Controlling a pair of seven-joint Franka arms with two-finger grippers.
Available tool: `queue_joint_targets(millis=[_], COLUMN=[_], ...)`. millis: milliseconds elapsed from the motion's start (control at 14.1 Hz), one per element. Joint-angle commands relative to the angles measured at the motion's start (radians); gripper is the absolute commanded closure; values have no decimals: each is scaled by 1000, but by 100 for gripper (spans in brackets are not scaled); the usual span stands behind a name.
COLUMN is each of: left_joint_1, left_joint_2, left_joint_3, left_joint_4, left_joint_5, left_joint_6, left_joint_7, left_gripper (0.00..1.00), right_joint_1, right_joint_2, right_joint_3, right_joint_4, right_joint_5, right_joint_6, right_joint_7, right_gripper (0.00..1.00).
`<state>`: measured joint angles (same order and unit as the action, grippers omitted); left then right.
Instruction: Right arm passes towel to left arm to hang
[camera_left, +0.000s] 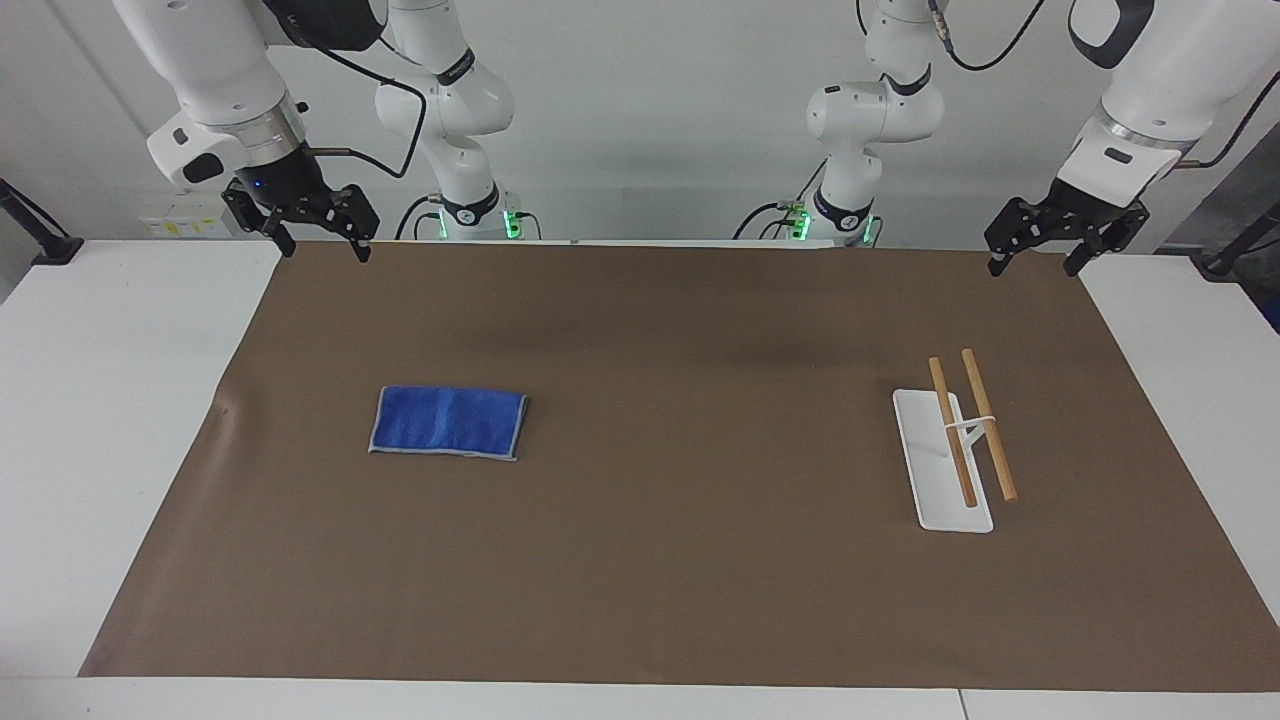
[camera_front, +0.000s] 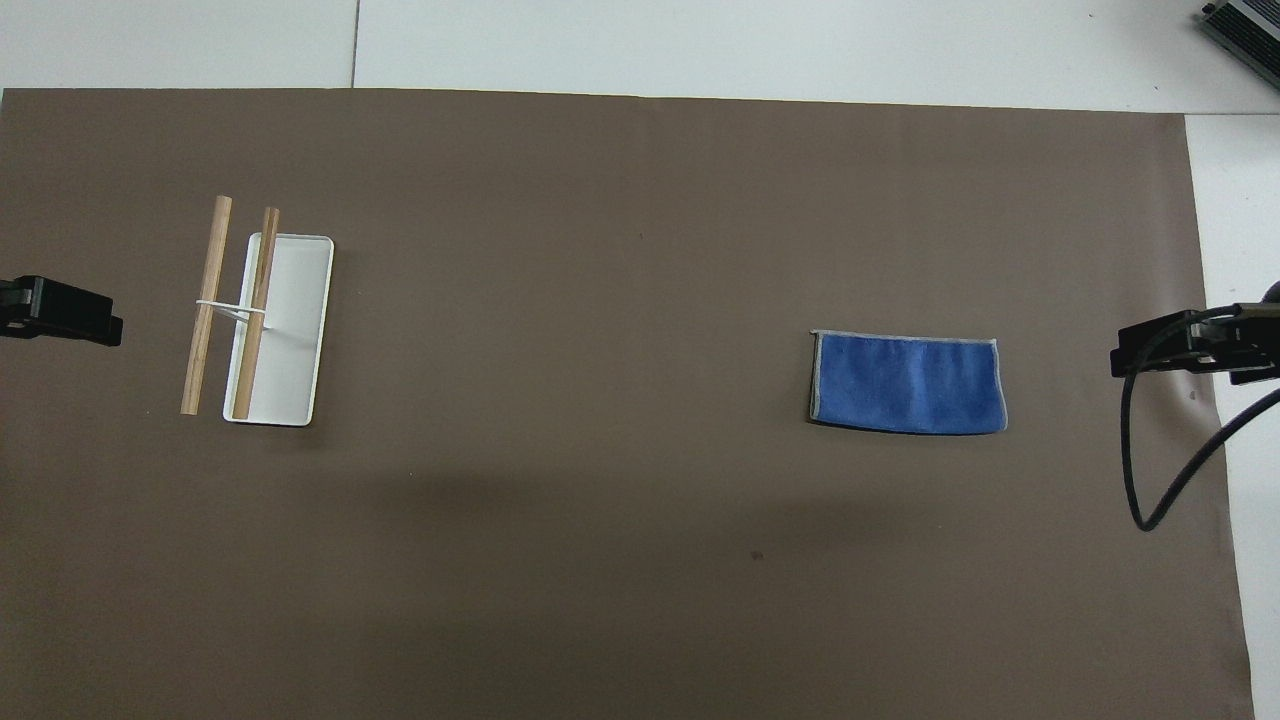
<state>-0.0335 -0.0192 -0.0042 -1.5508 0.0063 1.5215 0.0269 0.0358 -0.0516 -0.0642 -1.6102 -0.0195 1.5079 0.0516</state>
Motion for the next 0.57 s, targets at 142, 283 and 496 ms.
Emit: queue_joint_targets(millis=[142,283,496], left_joint_1=[6,6,6], left_joint_2=[-28,-28,-28], left_joint_3=[1,1,1], left_joint_4=[-31,-32,-31], left_joint_5=[-14,-14,-14], left_joint_6=[3,3,3], left_joint_7=[2,2,2], left_gripper=[0,0,0], right_joint_1=[-5,-11,-10], right_joint_2=[7,3,3], right_joint_3=[4,3,4], right_joint_4=[10,6,4], right_joint_5=[3,4,3], right_joint_6=[-18,-20,-20], right_joint_7=[25,27,25], right_gripper=[0,0,0])
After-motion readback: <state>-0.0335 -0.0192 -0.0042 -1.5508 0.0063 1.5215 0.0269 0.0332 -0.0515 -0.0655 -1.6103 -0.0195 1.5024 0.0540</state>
